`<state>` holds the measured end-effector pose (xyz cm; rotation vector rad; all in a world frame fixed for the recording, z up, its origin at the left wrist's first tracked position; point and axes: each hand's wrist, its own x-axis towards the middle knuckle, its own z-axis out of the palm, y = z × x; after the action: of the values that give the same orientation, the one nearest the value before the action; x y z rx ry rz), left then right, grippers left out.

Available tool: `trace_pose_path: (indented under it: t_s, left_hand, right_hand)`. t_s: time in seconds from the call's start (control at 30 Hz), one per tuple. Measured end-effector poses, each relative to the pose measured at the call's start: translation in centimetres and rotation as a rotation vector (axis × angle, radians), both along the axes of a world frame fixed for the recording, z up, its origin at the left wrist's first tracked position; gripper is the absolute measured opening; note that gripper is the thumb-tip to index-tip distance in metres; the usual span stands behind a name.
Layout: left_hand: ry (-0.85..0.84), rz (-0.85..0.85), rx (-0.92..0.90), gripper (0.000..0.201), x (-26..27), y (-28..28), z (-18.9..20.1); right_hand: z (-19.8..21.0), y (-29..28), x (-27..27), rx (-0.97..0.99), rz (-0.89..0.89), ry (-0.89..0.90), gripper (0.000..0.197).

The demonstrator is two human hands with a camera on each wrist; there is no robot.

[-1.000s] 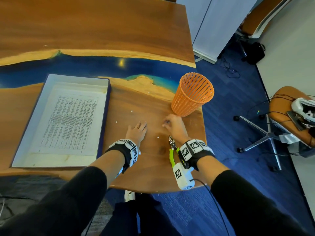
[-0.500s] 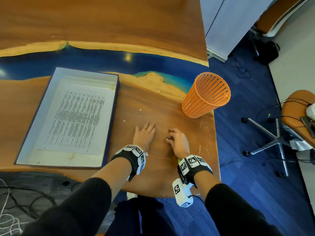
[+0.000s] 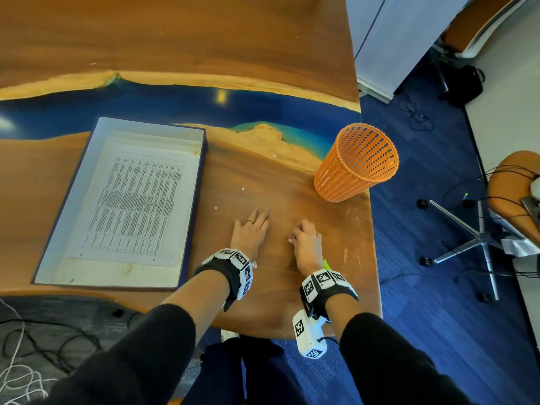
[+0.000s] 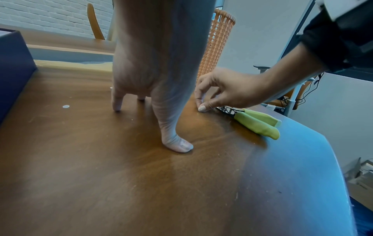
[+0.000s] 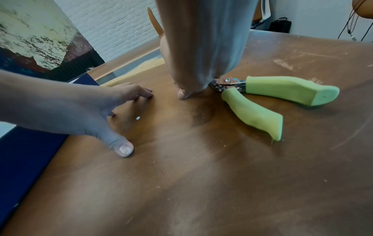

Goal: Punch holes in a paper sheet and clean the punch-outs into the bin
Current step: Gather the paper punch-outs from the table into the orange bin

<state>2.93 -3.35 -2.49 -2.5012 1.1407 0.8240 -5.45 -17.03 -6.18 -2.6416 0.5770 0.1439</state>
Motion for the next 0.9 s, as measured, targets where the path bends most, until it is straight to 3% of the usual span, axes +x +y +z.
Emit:
trace_pose_path:
  t_s: [0.3,0.5,0.63,0.9]
  left_hand:
    - [0.010,0.003,-0.017,0.131,0.0,0.2,0.1]
    - [0.002,-0.012,-0.016,0.130,0.0,0.2,0.2]
    - [0.010,-0.005,-0.020,0.129,0.0,0.1,0.1]
    - [0.001,0.000,-0.021,0.130,-0.1,0.1,-0.1]
  right_hand:
    - [1.1,0.2,0.4,-0.202,0.084,0.129,0.026]
    - [2.0,-1.0,0.9,-0.107,-0.034,0.096,0.028]
    - [2.1,-1.6,0.6,-0.028,-0.011,0.056,0.006]
    - [1.2,-1.3,0.1,0.006,0.024,0.095,0.015]
